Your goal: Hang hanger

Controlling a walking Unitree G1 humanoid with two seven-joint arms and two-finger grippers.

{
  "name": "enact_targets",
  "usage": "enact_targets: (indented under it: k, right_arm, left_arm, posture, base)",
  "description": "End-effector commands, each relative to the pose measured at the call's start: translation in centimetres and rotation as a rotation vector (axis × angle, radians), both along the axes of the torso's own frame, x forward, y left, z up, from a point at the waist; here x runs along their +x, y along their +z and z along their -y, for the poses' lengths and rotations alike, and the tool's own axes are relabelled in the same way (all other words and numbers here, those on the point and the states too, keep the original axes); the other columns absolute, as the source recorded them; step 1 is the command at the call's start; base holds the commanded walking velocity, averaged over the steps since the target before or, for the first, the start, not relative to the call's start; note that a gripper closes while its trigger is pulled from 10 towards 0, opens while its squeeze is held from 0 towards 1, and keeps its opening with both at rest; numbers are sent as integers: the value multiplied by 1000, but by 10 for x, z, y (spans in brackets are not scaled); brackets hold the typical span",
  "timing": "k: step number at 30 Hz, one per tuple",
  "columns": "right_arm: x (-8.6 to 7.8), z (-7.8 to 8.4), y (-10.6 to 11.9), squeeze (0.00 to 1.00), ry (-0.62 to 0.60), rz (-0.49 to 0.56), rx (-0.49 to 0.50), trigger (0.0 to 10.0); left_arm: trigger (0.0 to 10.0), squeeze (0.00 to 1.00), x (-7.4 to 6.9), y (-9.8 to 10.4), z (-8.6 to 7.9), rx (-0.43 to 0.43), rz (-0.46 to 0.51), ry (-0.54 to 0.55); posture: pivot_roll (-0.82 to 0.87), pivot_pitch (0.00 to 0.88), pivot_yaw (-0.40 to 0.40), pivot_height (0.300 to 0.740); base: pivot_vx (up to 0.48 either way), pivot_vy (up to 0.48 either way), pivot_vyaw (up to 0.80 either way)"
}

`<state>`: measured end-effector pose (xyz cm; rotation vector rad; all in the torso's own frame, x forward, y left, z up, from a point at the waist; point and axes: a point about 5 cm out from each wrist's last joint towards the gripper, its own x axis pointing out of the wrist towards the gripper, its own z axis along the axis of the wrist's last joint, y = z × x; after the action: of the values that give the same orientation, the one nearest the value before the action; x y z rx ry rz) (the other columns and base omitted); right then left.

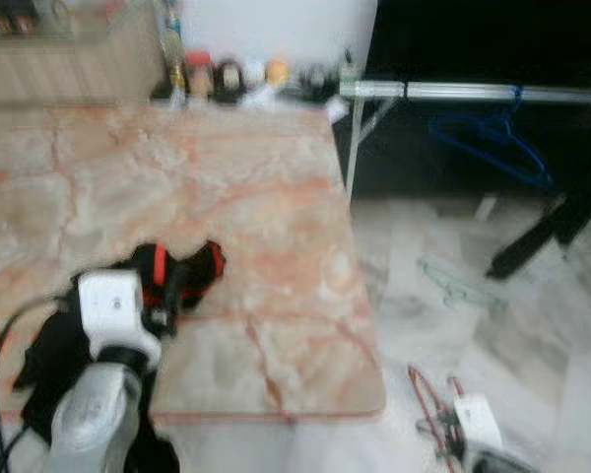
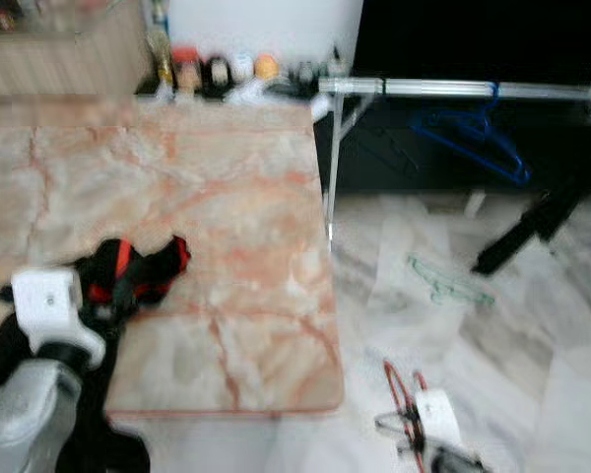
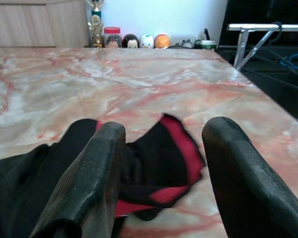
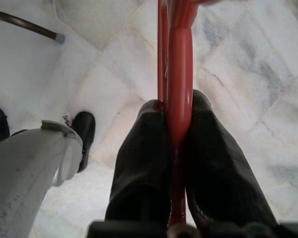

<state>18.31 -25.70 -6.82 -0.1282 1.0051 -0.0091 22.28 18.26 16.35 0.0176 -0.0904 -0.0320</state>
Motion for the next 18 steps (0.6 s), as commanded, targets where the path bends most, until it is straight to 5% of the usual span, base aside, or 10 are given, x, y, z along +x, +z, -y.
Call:
enact_targets:
  k: [1,18]
  right_arm:
    - [3,1,2,0,-10,17,2,10000]
    - [4,1,2,0,-9,17,5,10000]
  left_arm:
    - [10000,0,1,1,-1,9,7,-1]
    - [10000,0,3,3,1,13,12,-18]
  posture:
    - [12,42,-45,740]
    - [15,65,-46,740]
  base:
    - [0,-480,0]
    - [0,-480,0]
